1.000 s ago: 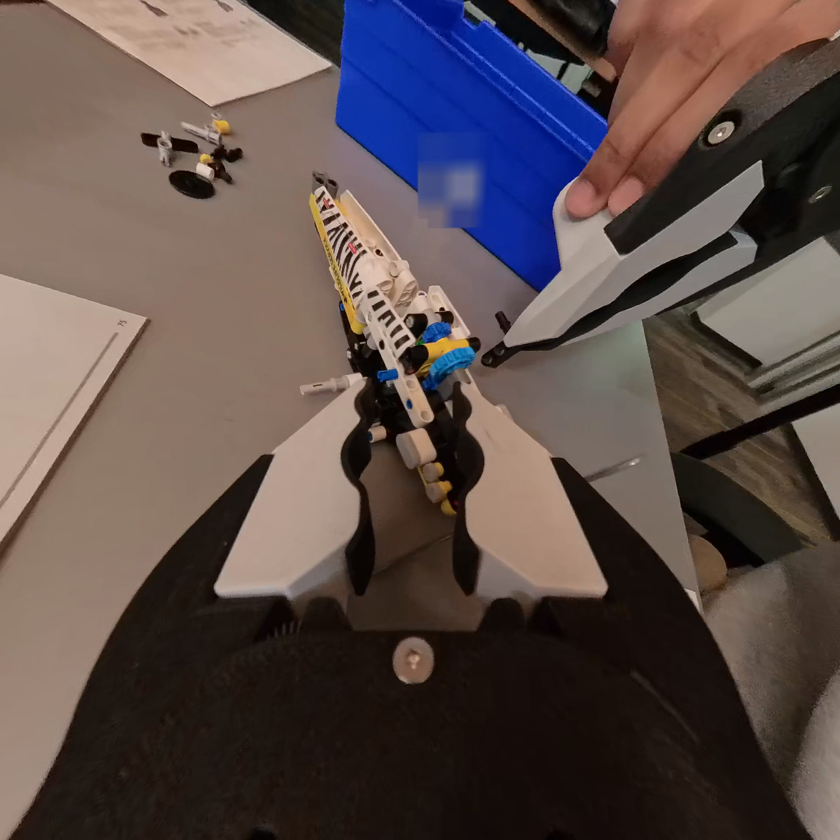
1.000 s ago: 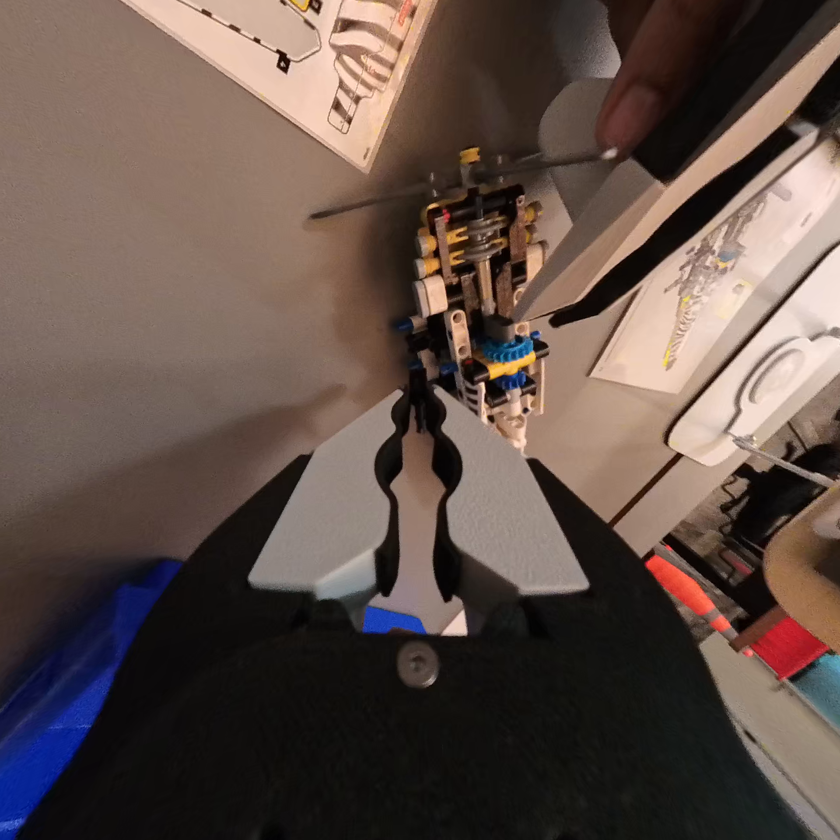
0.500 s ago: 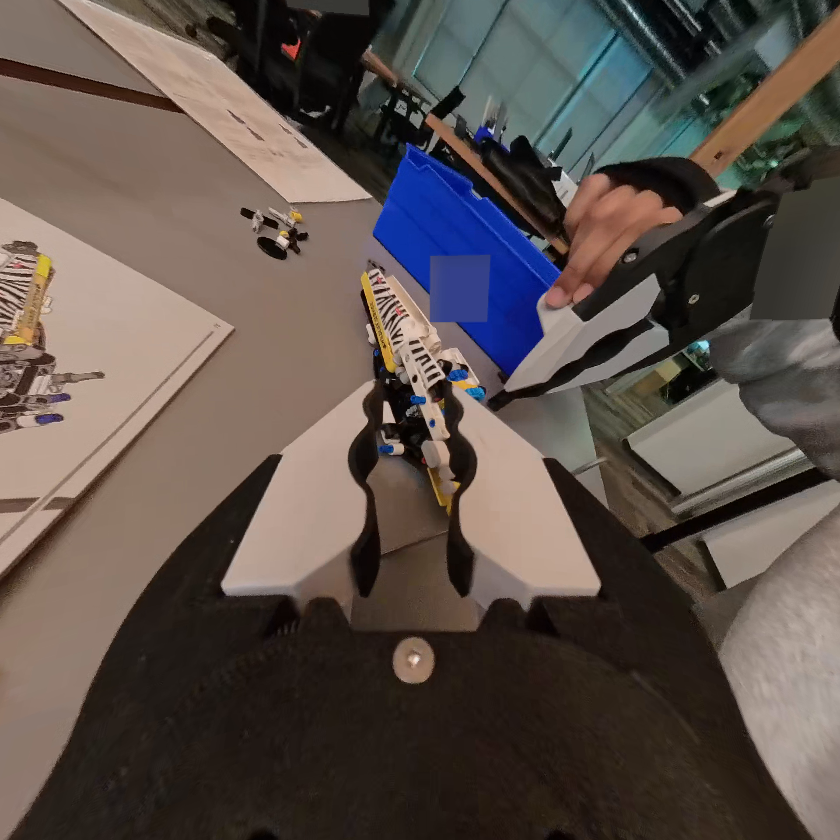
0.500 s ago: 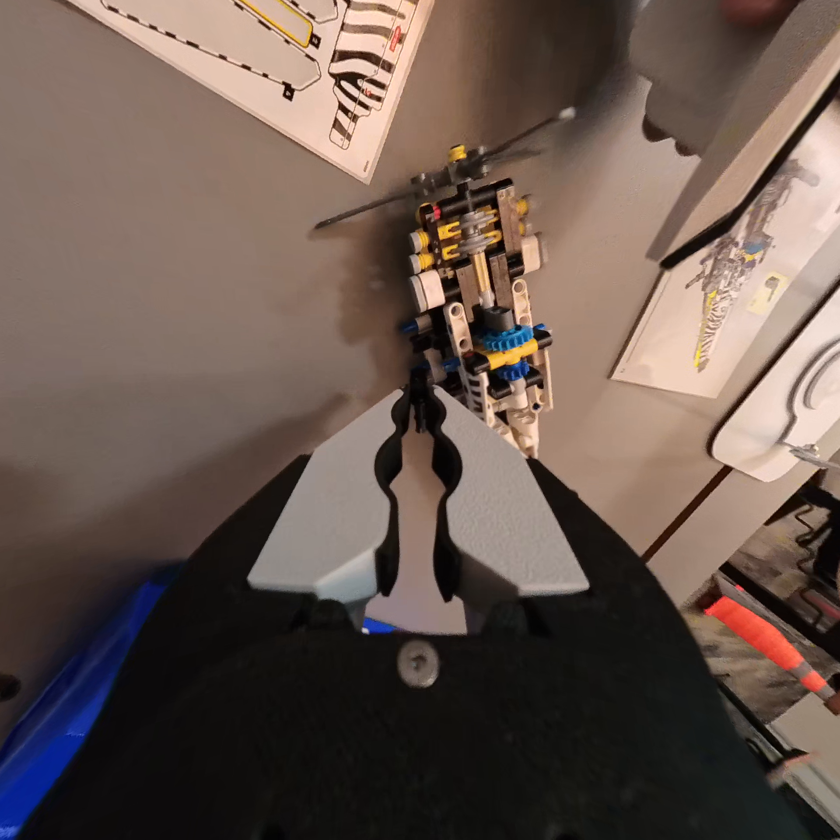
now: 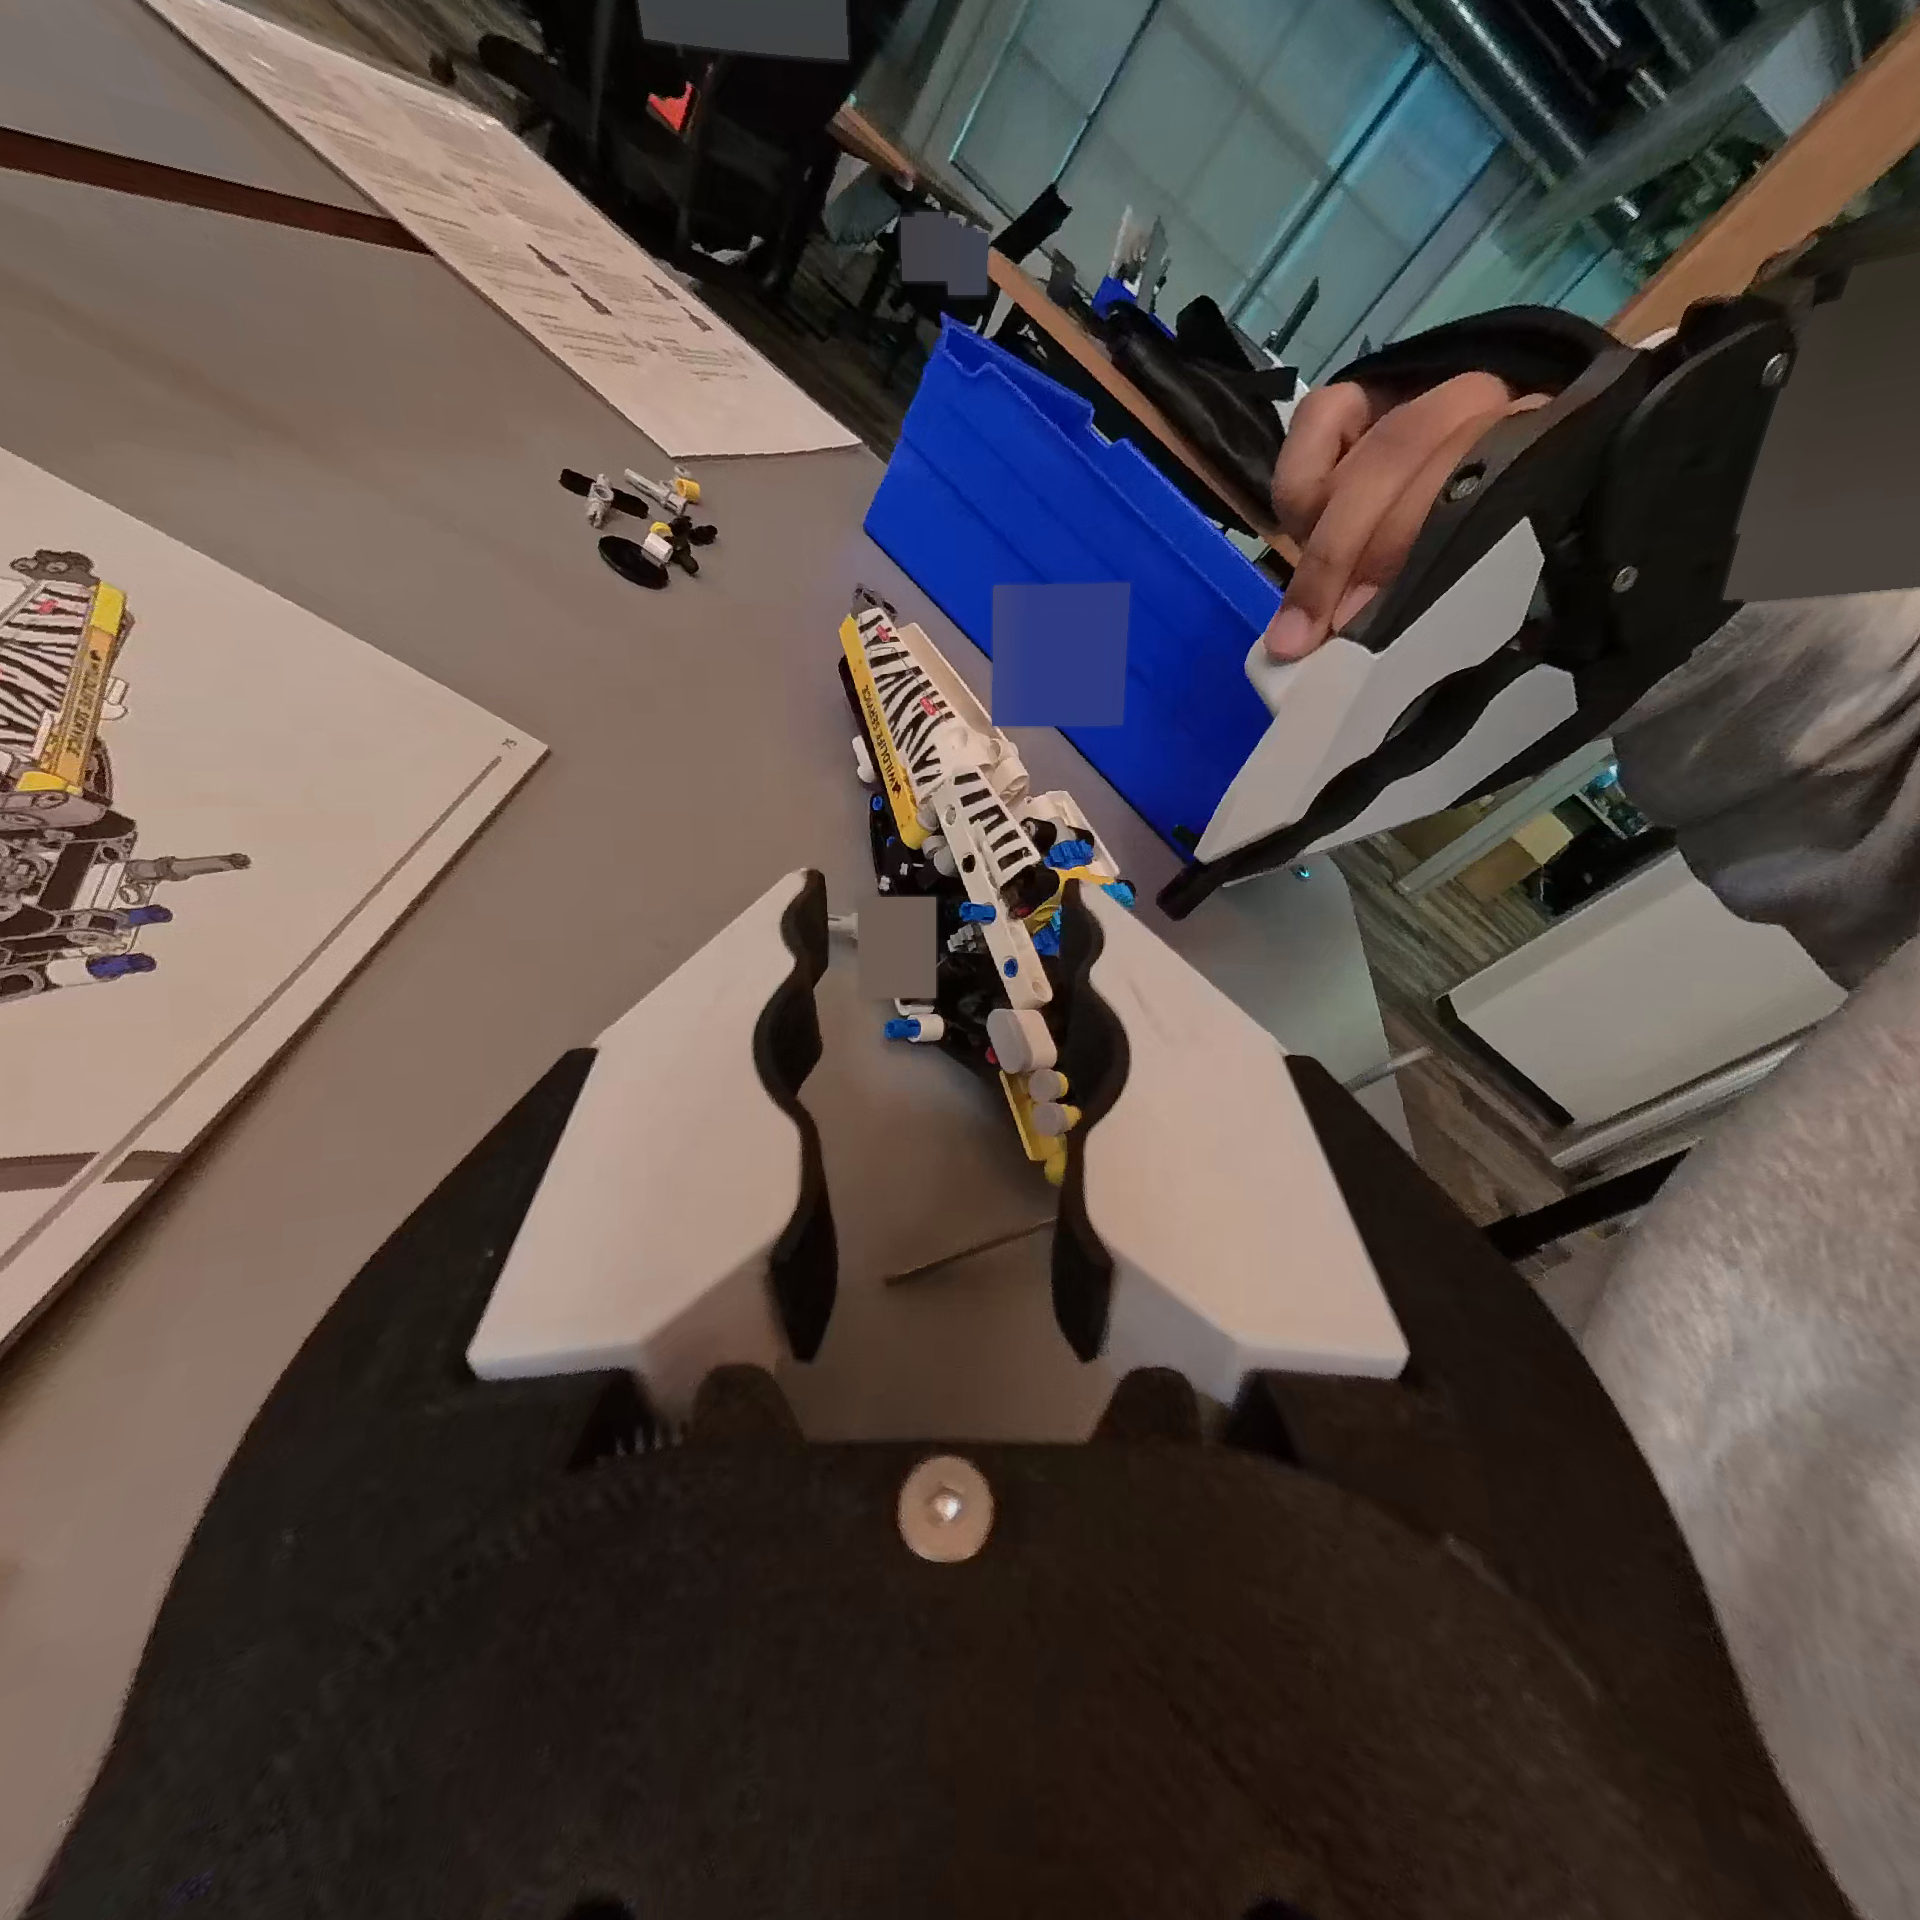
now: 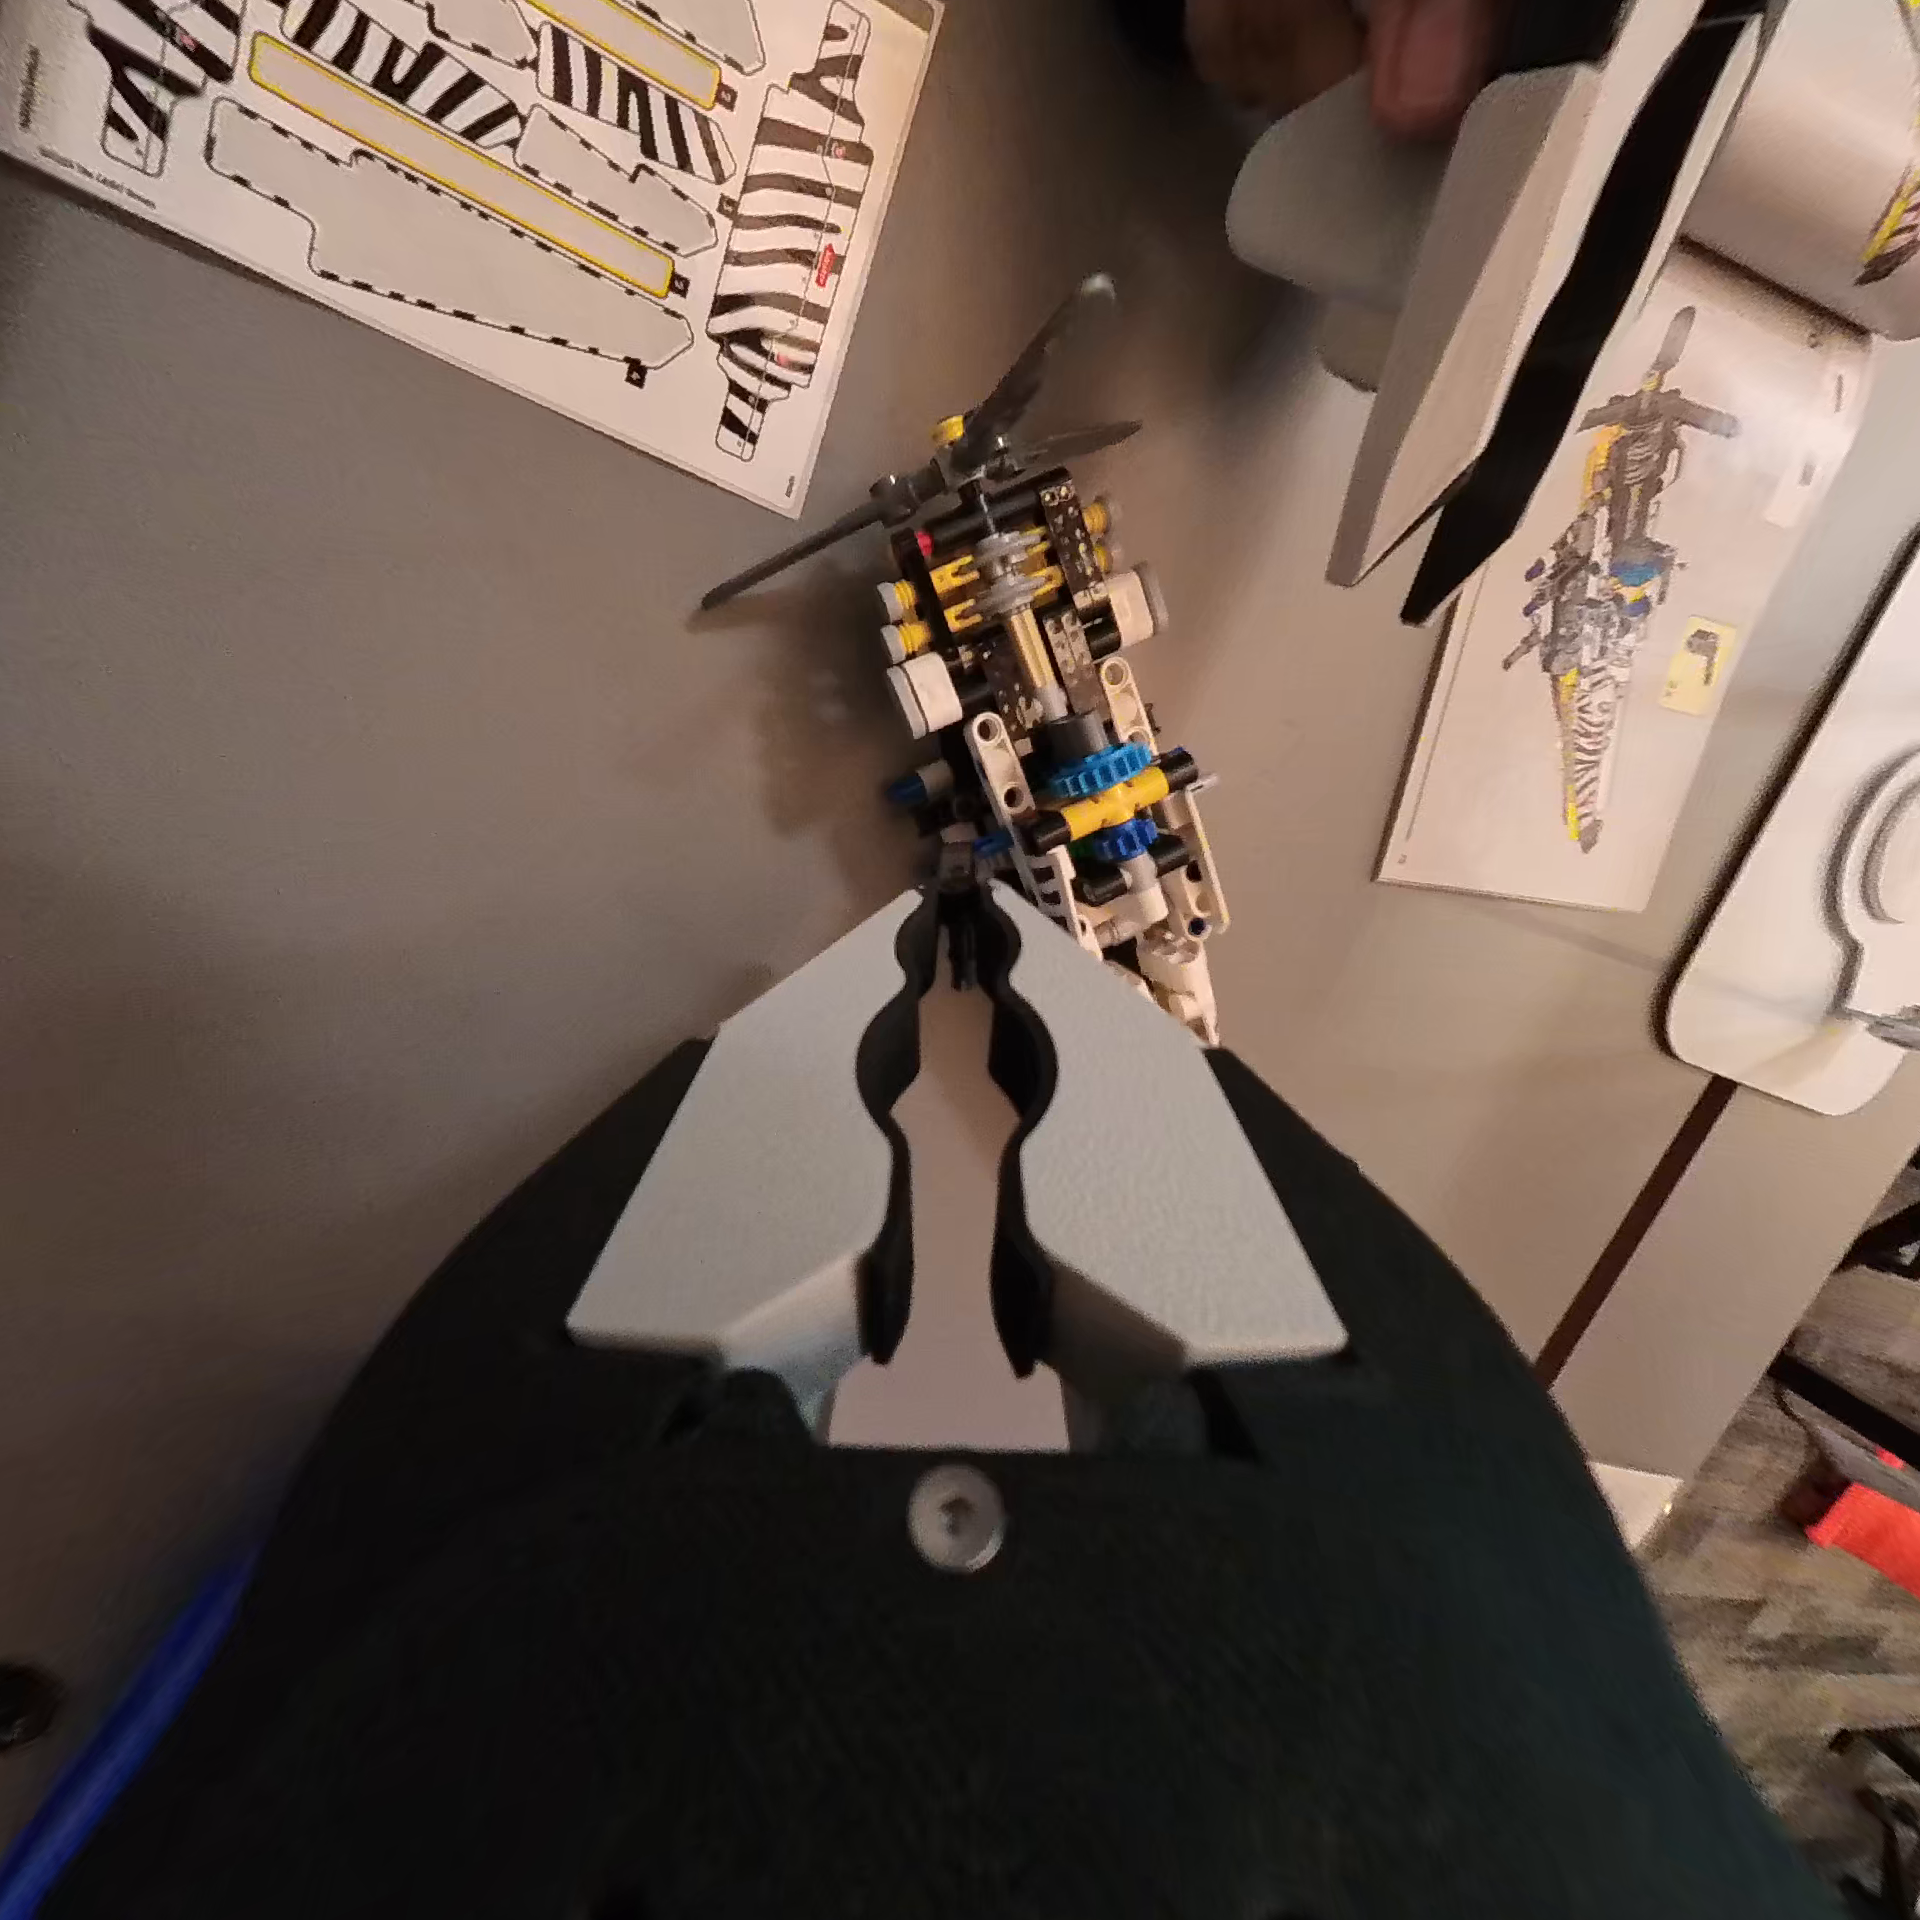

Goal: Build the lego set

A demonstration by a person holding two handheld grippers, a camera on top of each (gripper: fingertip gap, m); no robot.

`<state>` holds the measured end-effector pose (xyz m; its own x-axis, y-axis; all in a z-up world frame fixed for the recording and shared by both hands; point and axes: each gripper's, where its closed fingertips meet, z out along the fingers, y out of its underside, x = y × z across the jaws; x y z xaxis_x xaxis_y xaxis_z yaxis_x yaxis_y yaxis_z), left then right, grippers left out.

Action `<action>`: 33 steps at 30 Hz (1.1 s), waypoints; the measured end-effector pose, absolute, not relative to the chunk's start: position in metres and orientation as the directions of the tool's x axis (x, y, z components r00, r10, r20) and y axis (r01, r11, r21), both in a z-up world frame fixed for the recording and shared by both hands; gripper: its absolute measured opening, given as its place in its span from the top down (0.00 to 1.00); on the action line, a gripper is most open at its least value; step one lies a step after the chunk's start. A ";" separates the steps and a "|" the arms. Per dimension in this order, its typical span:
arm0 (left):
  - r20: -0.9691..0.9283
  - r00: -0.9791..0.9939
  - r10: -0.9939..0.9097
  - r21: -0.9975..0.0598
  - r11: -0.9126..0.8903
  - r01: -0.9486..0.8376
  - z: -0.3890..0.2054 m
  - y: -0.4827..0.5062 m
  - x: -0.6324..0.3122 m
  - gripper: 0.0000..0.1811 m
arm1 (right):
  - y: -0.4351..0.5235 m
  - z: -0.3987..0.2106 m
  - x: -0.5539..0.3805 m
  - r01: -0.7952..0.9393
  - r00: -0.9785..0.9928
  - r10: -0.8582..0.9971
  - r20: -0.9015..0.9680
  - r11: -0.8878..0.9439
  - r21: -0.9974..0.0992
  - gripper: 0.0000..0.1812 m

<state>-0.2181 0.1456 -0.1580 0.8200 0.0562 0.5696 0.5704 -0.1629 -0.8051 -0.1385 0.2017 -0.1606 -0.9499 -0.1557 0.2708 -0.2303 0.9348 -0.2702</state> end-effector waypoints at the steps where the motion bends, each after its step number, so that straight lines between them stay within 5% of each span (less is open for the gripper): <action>1: 0.575 0.816 0.062 -0.800 -0.164 0.577 -0.159 0.146 -0.219 0.75 | 0.202 -0.162 -0.139 -0.231 -0.951 -0.157 0.266 0.933 -0.275 0.98; 14: 0.567 0.822 0.057 -0.776 -0.296 0.557 -0.174 0.160 -0.195 0.71 | 0.197 -0.175 -0.140 -0.281 -0.944 -0.231 0.236 0.937 -0.207 0.98; 33: 0.481 0.876 0.026 -0.778 -0.448 0.440 -0.189 0.178 -0.174 0.85 | 0.202 -0.181 -0.147 -0.383 -0.905 -0.354 0.234 0.919 -0.091 0.98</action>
<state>-0.1743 0.1775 -0.1888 0.8763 0.0261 0.4810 0.4404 -0.4479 -0.7781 -0.1468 0.2025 -0.1812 -0.9055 -0.3540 0.2341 -0.3829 0.9193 -0.0910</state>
